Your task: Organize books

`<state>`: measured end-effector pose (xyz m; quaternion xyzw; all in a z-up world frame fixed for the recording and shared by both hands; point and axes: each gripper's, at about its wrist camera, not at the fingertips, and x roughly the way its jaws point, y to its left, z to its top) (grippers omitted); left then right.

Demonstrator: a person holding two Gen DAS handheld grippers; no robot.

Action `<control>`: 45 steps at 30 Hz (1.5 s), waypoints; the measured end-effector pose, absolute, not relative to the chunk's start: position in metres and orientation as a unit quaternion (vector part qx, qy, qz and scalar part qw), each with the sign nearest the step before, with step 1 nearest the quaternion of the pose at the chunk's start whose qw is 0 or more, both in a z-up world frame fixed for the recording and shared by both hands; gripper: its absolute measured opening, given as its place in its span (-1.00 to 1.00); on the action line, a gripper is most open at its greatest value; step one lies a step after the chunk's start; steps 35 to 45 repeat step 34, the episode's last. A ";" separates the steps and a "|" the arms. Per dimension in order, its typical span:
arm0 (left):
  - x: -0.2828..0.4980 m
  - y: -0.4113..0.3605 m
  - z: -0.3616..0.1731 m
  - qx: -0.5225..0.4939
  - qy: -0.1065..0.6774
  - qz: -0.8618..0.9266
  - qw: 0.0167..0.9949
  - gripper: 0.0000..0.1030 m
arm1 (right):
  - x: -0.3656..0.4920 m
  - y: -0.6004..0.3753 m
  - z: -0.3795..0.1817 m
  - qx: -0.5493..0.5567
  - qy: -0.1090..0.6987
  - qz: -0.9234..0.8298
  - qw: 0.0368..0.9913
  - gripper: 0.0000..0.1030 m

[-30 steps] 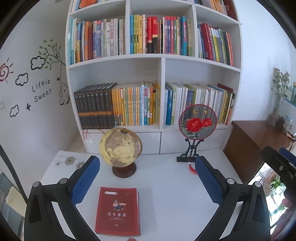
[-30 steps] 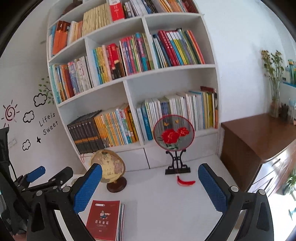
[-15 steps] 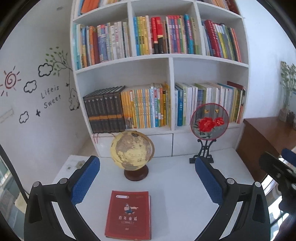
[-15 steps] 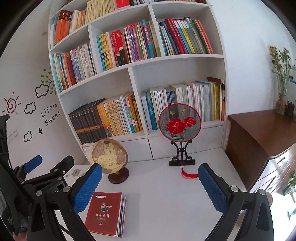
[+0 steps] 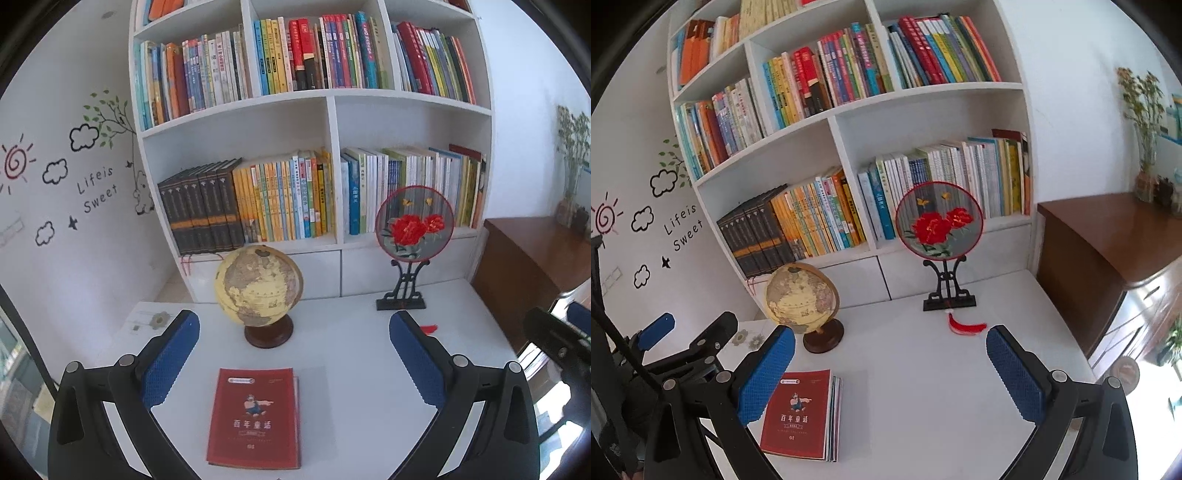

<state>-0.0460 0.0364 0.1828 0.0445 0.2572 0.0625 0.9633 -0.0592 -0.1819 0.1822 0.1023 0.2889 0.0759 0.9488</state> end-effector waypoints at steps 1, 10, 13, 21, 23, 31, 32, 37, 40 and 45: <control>-0.046 0.035 0.182 0.049 0.259 0.065 0.963 0.99 | -0.060 -0.182 0.182 0.103 0.289 0.075 0.949 1.00; -0.042 0.036 0.177 0.040 0.268 0.052 0.961 0.99 | -0.062 -0.182 0.180 0.102 0.293 0.070 0.948 1.00; -0.041 0.037 0.177 0.039 0.267 0.053 0.961 0.99 | -0.060 -0.182 0.178 0.103 0.296 0.071 0.947 1.00; -0.037 0.038 0.175 0.037 0.270 0.052 0.961 0.99 | -0.054 -0.180 0.177 0.099 0.301 0.073 0.946 1.00; -0.036 0.038 0.174 0.037 0.271 0.053 0.960 0.99 | -0.053 -0.179 0.177 0.097 0.301 0.075 0.946 1.00; -0.033 0.038 0.168 0.037 0.283 0.048 0.957 0.99 | -0.052 -0.179 0.175 0.098 0.305 0.073 0.945 1.00; -0.033 0.038 0.167 0.038 0.284 0.048 0.957 0.99 | -0.052 -0.179 0.174 0.099 0.306 0.073 0.944 1.00; -0.032 0.037 0.161 0.038 0.291 0.044 0.955 0.99 | -0.051 -0.179 0.170 0.098 0.312 0.071 0.942 1.00; -0.032 0.037 0.161 0.038 0.291 0.044 0.955 0.99 | -0.051 -0.179 0.170 0.098 0.312 0.071 0.942 1.00; -0.032 0.037 0.161 0.038 0.291 0.044 0.955 0.99 | -0.051 -0.179 0.170 0.098 0.312 0.071 0.942 1.00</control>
